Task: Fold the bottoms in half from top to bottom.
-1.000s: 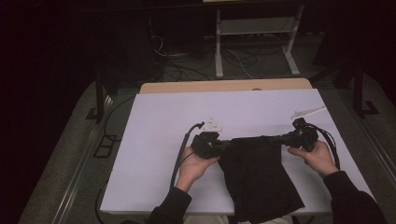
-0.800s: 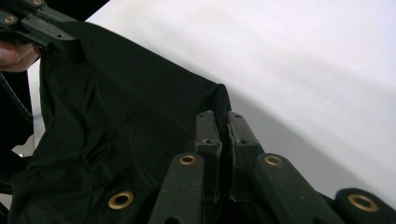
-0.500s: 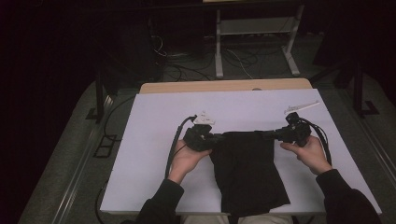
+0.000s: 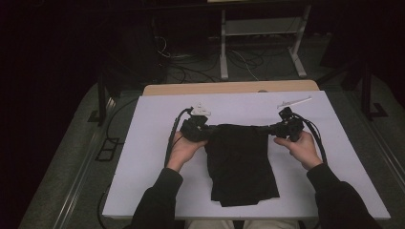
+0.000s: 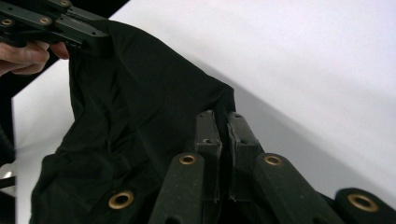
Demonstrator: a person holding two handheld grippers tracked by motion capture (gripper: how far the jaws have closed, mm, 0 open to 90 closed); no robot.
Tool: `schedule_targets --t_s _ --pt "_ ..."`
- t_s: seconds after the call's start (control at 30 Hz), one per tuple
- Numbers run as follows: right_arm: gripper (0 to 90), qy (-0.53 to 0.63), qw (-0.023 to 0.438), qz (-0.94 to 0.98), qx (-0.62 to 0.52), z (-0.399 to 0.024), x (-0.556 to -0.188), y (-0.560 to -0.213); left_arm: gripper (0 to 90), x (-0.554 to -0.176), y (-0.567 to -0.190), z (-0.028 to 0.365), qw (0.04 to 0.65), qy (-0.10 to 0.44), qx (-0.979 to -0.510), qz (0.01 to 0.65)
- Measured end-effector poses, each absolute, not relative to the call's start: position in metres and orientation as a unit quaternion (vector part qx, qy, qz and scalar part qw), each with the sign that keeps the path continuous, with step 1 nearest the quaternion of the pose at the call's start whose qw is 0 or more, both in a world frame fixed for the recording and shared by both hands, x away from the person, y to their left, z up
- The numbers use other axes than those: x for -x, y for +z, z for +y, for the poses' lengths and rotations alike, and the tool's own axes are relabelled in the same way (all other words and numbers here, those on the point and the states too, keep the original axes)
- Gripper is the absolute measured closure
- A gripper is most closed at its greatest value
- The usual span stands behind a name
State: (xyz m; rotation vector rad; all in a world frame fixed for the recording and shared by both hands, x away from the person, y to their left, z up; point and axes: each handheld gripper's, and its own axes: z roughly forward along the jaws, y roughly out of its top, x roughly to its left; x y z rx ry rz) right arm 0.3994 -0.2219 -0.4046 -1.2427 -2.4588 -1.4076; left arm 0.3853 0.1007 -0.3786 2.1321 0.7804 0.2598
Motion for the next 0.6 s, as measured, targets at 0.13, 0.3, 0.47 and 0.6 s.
schedule_targets --t_s 0.13,0.3,0.47,0.6 --pt "83.5 -0.452 0.019 -0.791 0.413 -0.219 -0.409 -0.406 82.8 -0.4 -0.384 0.106 0.411 0.102 -0.848 0.318" --pt "83.6 -0.442 0.009 -0.792 0.42 -0.215 -0.42 -0.406 82.8 -0.417 -0.386 0.109 0.419 0.096 -0.843 0.324" --pt "83.6 -0.435 0.004 -0.792 0.428 -0.214 -0.43 -0.404 82.8 -0.432 -0.386 0.104 0.409 0.098 -0.849 0.318" --pt "83.6 -0.435 0.002 -0.786 0.439 -0.214 -0.439 -0.405 82.8 -0.442 -0.388 0.106 0.411 0.095 -0.848 0.319"
